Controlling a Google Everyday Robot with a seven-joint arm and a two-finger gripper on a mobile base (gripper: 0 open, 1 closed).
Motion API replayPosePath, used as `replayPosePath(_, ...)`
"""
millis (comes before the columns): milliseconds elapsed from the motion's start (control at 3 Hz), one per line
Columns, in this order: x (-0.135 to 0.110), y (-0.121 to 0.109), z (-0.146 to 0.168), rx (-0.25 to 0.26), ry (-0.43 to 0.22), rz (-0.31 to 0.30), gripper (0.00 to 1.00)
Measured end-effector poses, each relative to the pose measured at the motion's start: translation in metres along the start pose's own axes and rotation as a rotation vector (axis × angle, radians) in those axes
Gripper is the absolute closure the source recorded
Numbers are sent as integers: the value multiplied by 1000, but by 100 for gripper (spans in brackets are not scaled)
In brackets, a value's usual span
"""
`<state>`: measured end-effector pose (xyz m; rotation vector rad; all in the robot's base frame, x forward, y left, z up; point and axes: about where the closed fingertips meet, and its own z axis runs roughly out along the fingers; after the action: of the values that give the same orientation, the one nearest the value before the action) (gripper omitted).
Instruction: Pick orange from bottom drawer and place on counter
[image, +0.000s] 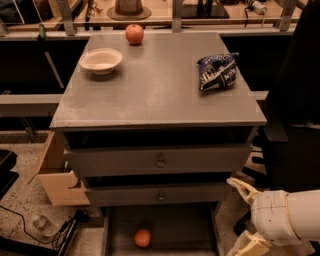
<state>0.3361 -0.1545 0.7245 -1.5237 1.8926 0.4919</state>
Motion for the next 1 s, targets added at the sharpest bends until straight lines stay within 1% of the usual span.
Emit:
replayPosePath(333, 0, 0, 0, 0, 0, 0, 0)
replayPosePath(667, 37, -14, 24, 14, 38, 10, 0)
replayPosePath(1000, 112, -34, 58, 21, 100, -26, 0)
